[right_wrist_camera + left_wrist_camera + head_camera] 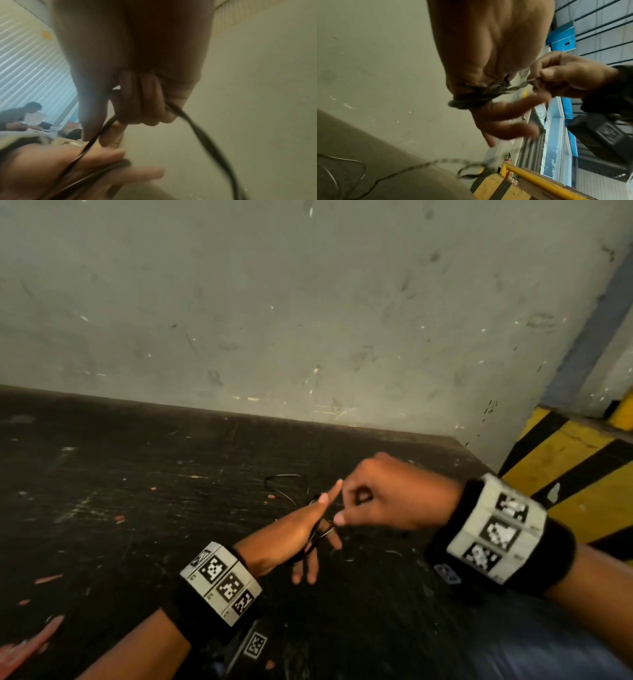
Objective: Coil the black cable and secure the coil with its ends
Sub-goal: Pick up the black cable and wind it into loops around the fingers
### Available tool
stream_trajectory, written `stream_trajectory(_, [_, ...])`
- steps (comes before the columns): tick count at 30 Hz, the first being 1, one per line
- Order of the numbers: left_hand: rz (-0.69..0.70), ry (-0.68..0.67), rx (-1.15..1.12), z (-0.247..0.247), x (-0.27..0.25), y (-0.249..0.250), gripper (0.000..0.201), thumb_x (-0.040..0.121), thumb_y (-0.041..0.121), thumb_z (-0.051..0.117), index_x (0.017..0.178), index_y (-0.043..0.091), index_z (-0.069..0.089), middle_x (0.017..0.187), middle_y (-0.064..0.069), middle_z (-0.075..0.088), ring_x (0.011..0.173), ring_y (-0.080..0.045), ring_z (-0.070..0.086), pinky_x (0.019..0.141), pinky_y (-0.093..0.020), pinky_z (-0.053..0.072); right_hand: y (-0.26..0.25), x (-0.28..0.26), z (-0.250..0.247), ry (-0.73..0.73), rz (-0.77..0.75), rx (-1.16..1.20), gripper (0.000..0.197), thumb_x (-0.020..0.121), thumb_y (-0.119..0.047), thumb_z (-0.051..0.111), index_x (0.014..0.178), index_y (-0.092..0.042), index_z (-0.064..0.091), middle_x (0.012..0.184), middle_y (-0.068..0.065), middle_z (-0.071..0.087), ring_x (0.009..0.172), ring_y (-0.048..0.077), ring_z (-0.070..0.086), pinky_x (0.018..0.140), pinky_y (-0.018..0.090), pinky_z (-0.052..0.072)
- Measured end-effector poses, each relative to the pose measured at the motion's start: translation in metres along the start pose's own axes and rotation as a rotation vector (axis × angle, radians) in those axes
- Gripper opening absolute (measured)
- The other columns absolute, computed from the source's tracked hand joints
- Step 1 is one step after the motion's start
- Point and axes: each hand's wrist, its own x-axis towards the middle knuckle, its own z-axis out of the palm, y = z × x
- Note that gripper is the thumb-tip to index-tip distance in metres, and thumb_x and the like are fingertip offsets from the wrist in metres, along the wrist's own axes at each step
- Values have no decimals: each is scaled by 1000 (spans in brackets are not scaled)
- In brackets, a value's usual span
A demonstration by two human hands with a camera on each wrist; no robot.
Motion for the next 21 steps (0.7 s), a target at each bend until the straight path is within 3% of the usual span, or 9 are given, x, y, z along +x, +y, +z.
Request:
stream_trajectory(2, [-64, -54, 48, -1, -4, -1, 75, 86, 68, 11, 128, 18, 45, 56, -1, 66, 35, -8, 45, 33, -17, 31, 11, 0, -21, 23, -13, -17, 23, 80, -37, 68, 69, -17, 66, 53, -10, 50, 47, 2, 48, 46, 16, 34])
stream_trajectory(4, [-44, -133, -17, 0, -10, 0, 66, 81, 75, 16, 124, 38, 49, 80, -18, 65, 42, -15, 45, 33, -19, 32, 22, 1, -37, 72, -32, -42, 25, 78, -39, 69, 69, -16, 66, 51, -11, 50, 50, 2, 50, 48, 15, 35])
stream_trajectory(6, [21, -222, -93, -1, -18, 3, 45, 83, 71, 20, 126, 64, 33, 106, -17, 62, 50, -18, 53, 32, -19, 39, 34, 3, -42, 132, -43, -55, 29, 76, -44, 69, 68, -16, 66, 51, -13, 50, 51, 1, 51, 48, 14, 34])
stream_trajectory(7, [32, -280, -139, -1, -22, 7, 41, 84, 68, 21, 125, 69, 30, 113, -14, 62, 54, -19, 58, 33, -21, 44, 40, 5, -41, 166, -44, -47, 32, 75, -45, 68, 67, -15, 66, 51, -13, 50, 50, 1, 51, 48, 13, 34])
stream_trajectory(11, [150, -460, -396, -3, -31, 23, 48, 87, 62, 21, 135, 61, 26, 136, -13, 55, 79, -31, 69, 45, -34, 58, 61, 12, -5, 245, -13, 86, 36, 82, -46, 57, 62, -17, 63, 52, -3, 55, 45, 7, 45, 48, 21, 35])
stream_trajectory(13, [257, -434, -511, -6, -30, 32, 51, 87, 61, 21, 137, 58, 24, 141, -12, 51, 86, -34, 69, 47, -37, 59, 62, 14, 25, 250, 16, 195, 39, 92, -35, 52, 59, -17, 61, 52, -1, 54, 46, 4, 43, 51, 24, 35])
stream_trajectory(16, [383, -297, -655, -13, -20, 43, 50, 88, 61, 20, 139, 58, 21, 142, -10, 50, 93, -37, 69, 51, -39, 60, 41, 13, 67, 256, -16, 349, 32, 92, -16, 44, 67, -18, 63, 66, -4, 63, 57, -6, 53, 59, 16, 41])
stream_trajectory(19, [405, -162, -756, -16, -11, 49, 50, 90, 62, 18, 140, 57, 18, 141, -9, 51, 98, -40, 67, 53, -41, 61, 14, 16, 95, 248, -44, 367, 18, 95, -18, 43, 97, -12, 60, 93, 10, 68, 84, 13, 62, 75, 34, 49])
stream_trajectory(21, [405, -44, -731, -16, -6, 50, 49, 91, 60, 18, 140, 57, 16, 141, -9, 51, 99, -41, 67, 52, -39, 60, 6, 19, 99, 241, -15, 349, 20, 95, -23, 44, 111, -17, 54, 105, 10, 67, 96, 19, 61, 82, 37, 49])
